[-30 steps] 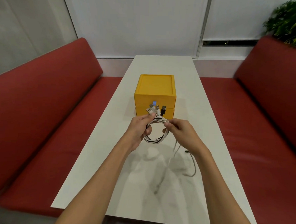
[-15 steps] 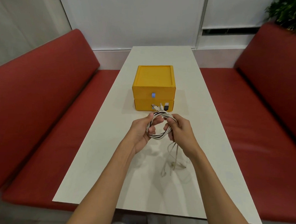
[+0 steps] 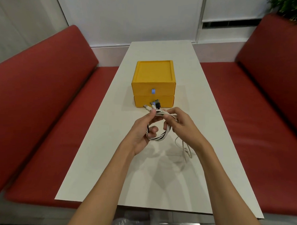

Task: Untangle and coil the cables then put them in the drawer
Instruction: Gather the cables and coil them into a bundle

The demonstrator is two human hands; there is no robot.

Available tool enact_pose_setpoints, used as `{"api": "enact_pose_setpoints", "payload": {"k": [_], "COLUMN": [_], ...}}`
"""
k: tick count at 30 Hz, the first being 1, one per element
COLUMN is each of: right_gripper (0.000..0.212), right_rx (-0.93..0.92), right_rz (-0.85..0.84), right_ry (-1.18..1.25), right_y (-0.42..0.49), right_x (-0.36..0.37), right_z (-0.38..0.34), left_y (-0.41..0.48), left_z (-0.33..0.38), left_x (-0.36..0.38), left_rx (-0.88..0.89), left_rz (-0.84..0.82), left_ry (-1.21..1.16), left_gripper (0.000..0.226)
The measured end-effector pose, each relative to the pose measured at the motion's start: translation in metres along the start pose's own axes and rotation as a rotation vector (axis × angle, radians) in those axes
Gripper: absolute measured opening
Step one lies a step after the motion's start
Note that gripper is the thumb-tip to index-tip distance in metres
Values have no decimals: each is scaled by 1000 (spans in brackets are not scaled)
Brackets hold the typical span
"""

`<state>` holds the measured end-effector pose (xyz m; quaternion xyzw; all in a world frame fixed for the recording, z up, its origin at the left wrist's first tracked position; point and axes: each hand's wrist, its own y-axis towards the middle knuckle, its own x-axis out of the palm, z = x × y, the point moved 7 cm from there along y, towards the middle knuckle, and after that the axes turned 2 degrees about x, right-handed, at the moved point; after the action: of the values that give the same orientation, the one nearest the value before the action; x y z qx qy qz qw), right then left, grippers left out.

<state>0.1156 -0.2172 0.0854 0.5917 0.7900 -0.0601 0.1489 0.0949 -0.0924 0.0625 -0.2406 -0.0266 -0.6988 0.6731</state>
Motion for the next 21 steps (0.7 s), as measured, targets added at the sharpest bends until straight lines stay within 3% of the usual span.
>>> {"api": "enact_pose_setpoints", "payload": {"k": [8, 11, 21], "right_gripper": [24, 27, 32], "right_rx": [161, 223, 221], "right_rz": [-101, -111, -237], "right_ry": [460, 616, 264], "right_y": [-6, -7, -3], "right_x": [14, 22, 10], "right_z": [9, 18, 7], "left_y": [-5, -4, -4], "left_z": [12, 15, 20], "left_x": [-3, -5, -21], "left_rx": [101, 98, 27], "left_rz": [-81, -15, 82], "left_ry": [143, 183, 175], "left_gripper": [24, 23, 20]}}
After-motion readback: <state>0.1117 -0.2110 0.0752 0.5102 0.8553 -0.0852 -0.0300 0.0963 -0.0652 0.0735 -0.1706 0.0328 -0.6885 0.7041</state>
